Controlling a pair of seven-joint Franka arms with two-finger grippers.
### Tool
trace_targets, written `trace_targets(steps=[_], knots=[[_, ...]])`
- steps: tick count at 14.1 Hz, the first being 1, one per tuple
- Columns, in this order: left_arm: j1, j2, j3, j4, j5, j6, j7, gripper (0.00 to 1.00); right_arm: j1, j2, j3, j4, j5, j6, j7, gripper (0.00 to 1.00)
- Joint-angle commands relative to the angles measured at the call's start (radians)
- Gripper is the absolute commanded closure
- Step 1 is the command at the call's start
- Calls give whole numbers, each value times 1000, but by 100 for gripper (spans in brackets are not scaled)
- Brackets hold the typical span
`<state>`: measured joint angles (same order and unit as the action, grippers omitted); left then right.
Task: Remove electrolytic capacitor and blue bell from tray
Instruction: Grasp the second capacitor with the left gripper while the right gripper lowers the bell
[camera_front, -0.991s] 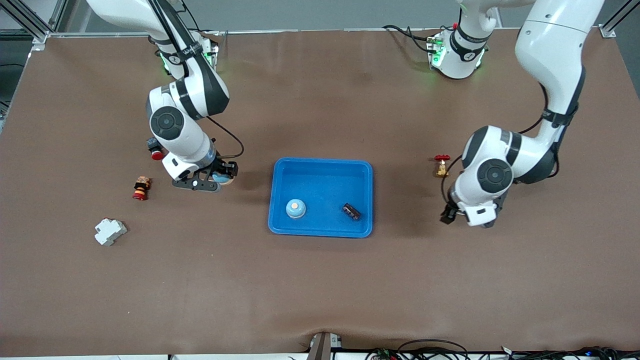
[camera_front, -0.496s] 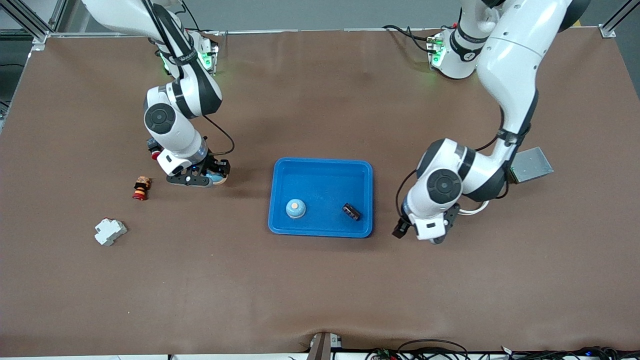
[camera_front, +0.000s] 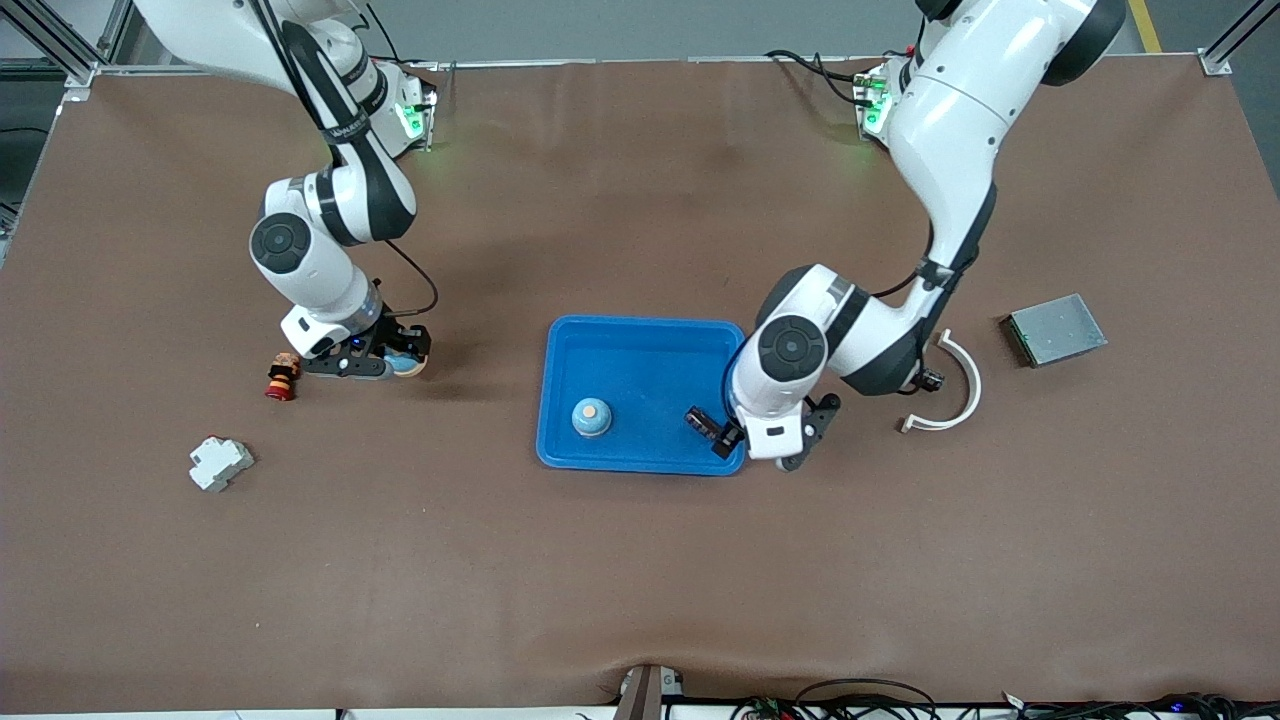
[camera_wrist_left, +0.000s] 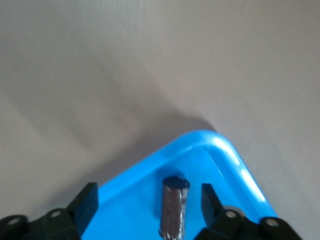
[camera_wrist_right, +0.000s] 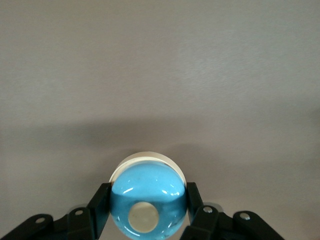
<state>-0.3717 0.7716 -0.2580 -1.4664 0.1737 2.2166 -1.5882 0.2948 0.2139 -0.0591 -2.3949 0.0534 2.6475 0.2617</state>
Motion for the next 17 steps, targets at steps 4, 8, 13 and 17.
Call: trace_targets(steps=[4, 8, 13, 17], knots=[[-78, 81, 22, 40, 1, 103, -53, 18, -34, 62, 21, -44, 14, 126, -30, 100], [-101, 109, 37, 40, 3, 123, -53, 39, -26, 84, 24, -44, 62, 129, -32, 100], [-96, 74, 37, 40, 12, 115, -52, 100, -23, 97, 24, -36, 63, 131, -32, 76], [-84, -21, 36, 40, 12, -3, -50, 100, -23, 98, 22, -32, 65, 131, -30, 0]])
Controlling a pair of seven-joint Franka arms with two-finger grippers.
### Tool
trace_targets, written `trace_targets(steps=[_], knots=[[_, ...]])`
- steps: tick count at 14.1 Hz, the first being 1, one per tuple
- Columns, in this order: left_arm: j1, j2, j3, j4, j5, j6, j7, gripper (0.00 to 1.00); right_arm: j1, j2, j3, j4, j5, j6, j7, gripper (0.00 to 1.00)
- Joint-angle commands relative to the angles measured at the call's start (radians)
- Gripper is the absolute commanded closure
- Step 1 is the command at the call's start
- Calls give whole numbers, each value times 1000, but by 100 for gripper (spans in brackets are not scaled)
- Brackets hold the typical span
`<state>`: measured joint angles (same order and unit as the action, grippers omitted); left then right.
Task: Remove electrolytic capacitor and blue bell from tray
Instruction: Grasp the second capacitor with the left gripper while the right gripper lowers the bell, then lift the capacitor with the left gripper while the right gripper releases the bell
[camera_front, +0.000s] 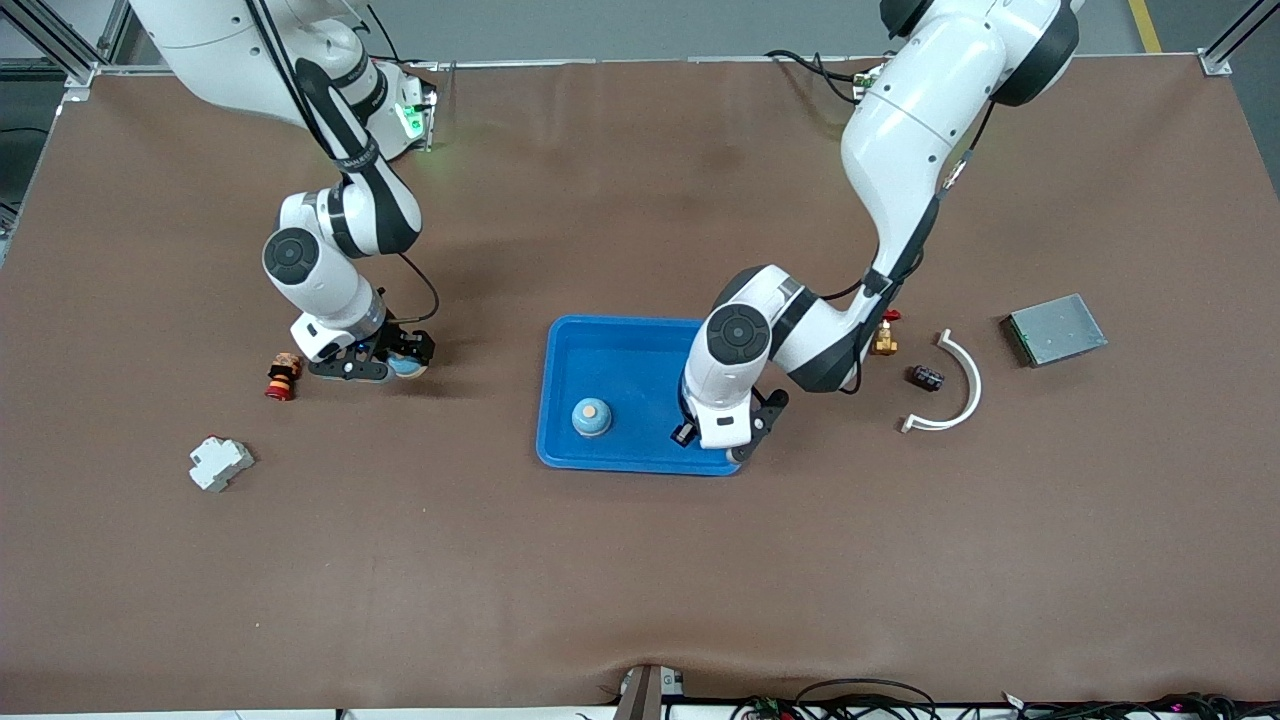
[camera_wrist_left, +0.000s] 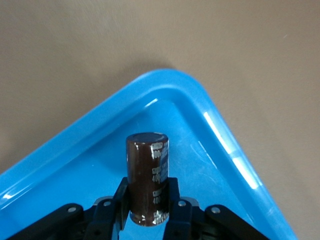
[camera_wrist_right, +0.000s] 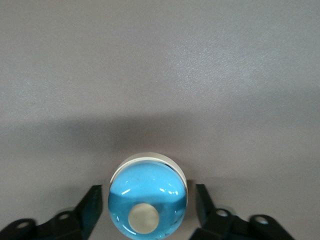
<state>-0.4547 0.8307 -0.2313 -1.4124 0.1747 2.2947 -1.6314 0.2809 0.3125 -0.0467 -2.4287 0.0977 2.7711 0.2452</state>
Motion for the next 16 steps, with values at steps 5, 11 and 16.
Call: trace_targets(steps=[5, 11, 16], knots=[[109, -218, 1, -14, 9, -233, 71, 100, 36, -23, 13, 110, 22, -121, 37, 0], [238, -286, 1, -20, 2, -334, 240, 100, 196, -6, 10, 400, 19, -422, 351, 0], [353, -323, 0, -19, -1, -402, 432, 100, 320, 150, 8, 624, 8, -450, 594, 0]])
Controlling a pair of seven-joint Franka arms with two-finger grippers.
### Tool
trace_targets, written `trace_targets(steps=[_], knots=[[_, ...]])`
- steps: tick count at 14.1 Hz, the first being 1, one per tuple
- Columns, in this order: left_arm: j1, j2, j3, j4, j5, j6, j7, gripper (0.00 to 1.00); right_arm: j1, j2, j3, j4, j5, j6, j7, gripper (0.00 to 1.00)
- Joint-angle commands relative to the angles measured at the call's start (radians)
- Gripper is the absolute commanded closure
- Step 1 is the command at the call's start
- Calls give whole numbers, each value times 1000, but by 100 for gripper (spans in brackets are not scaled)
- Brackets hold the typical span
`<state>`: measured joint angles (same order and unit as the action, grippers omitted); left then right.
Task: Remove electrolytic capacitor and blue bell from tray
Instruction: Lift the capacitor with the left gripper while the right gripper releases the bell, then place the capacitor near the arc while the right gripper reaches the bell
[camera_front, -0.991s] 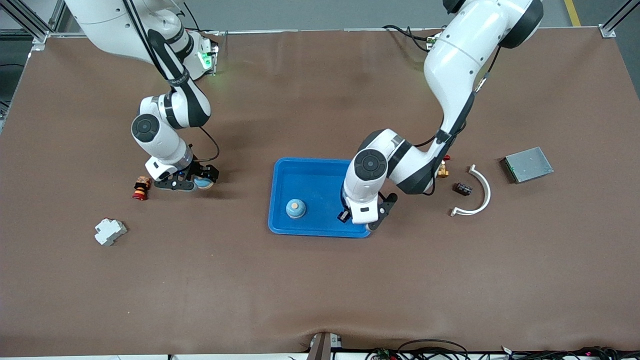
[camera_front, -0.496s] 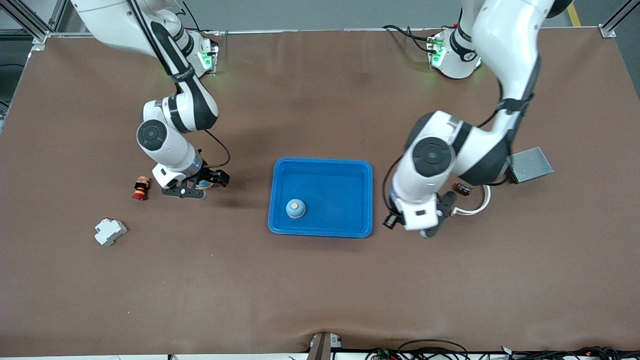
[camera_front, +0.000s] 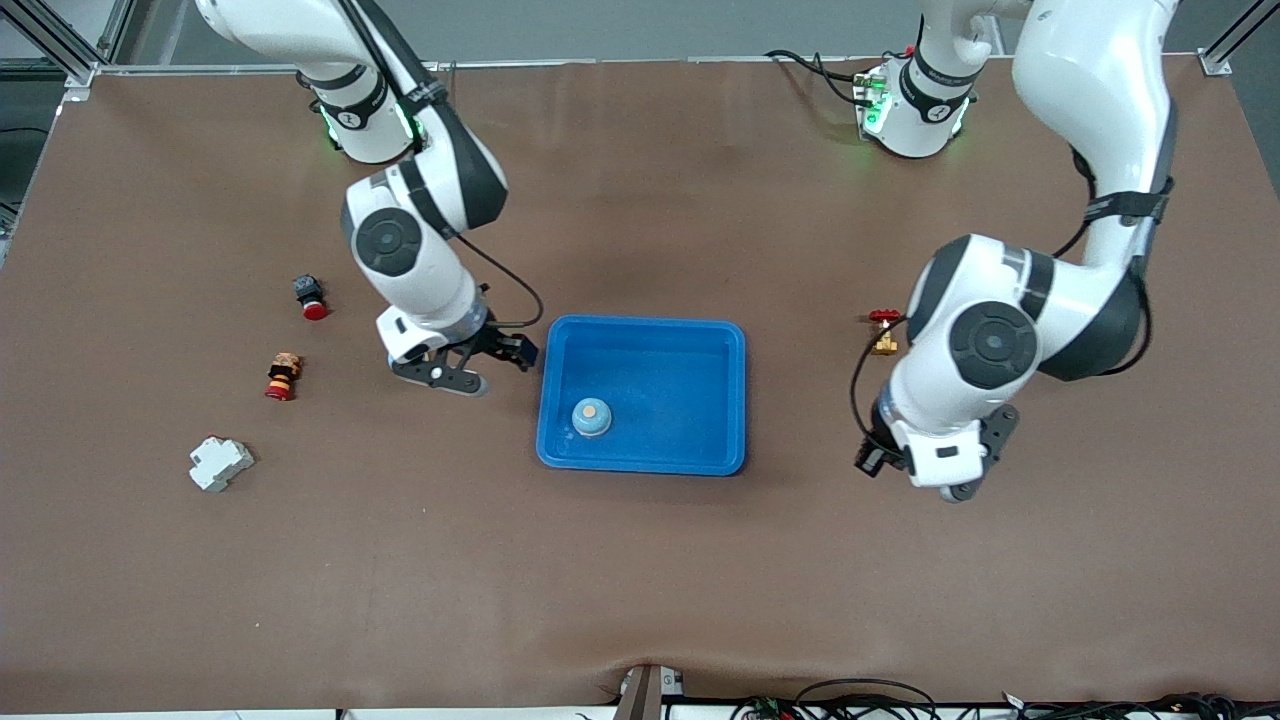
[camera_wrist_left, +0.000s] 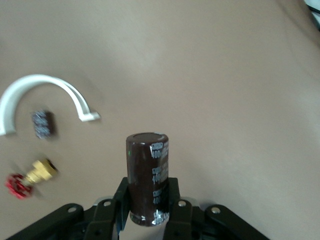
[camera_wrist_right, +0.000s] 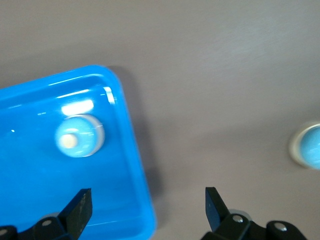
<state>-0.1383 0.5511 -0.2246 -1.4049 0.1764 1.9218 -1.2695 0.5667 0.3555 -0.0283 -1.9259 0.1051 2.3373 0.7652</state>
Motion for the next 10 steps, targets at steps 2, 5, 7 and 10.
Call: trace_targets(steps=[2, 5, 7, 10], knots=[[90, -43, -6, -29, 0, -40, 143, 100, 56, 183, -12, 212, -4, -27, 121, 0], [157, -33, -6, -37, 0, -40, 255, 100, 77, 252, -13, 313, -21, -74, 169, 0], [180, -25, 1, -49, 8, -40, 323, 100, 88, 286, -13, 367, -51, -104, 209, 0], [255, -19, 1, -63, 14, -38, 444, 100, 90, 330, -13, 401, -64, -99, 218, 0]])
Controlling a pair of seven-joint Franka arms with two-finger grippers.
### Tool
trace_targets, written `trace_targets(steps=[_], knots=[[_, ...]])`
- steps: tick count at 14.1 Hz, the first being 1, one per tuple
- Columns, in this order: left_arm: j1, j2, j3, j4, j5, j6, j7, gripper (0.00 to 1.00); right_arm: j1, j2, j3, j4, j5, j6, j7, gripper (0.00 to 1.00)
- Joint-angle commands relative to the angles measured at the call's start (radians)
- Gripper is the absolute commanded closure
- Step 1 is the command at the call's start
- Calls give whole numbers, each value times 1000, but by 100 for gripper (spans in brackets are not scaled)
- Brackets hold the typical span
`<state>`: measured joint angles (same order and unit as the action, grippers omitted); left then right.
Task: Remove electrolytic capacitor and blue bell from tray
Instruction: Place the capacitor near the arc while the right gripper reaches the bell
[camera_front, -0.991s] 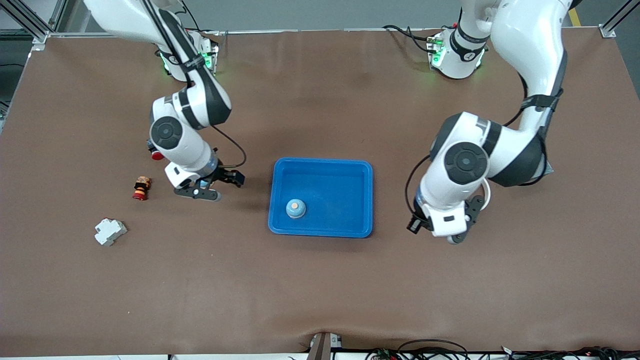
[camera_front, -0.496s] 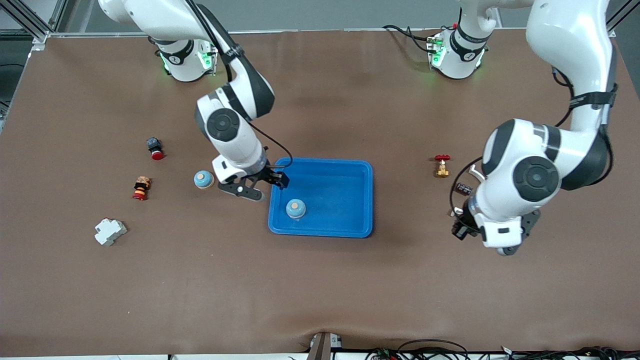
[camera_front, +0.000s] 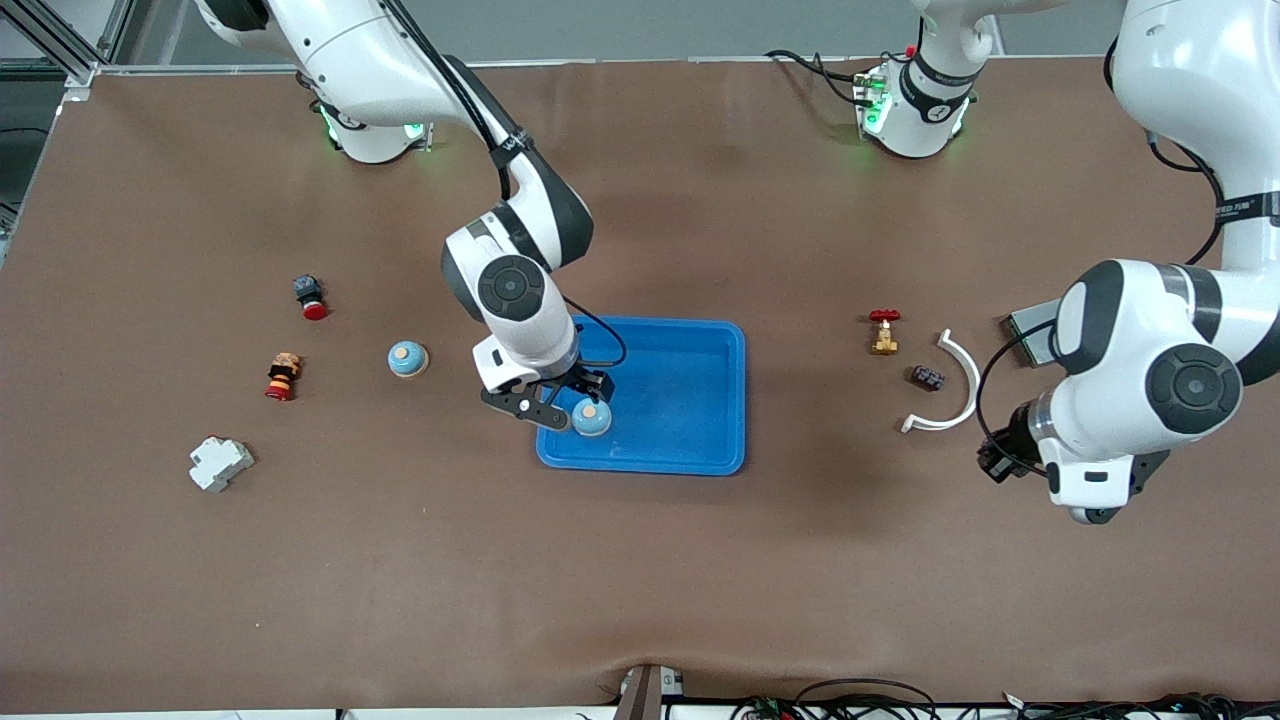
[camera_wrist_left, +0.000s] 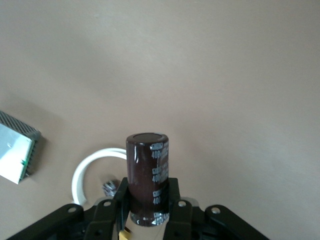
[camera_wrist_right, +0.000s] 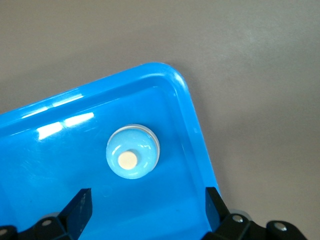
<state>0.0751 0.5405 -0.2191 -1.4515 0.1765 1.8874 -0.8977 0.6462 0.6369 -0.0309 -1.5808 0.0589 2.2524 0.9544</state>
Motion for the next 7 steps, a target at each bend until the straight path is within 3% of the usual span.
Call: trace_targets(steps=[1, 7], knots=[[54, 4, -3, -17, 21, -2, 100, 100, 10, 64, -11, 70, -17, -13, 35, 0], [130, 32, -3, -10, 86, 18, 184, 100, 18, 153, -15, 142, -40, -4, 76, 0]])
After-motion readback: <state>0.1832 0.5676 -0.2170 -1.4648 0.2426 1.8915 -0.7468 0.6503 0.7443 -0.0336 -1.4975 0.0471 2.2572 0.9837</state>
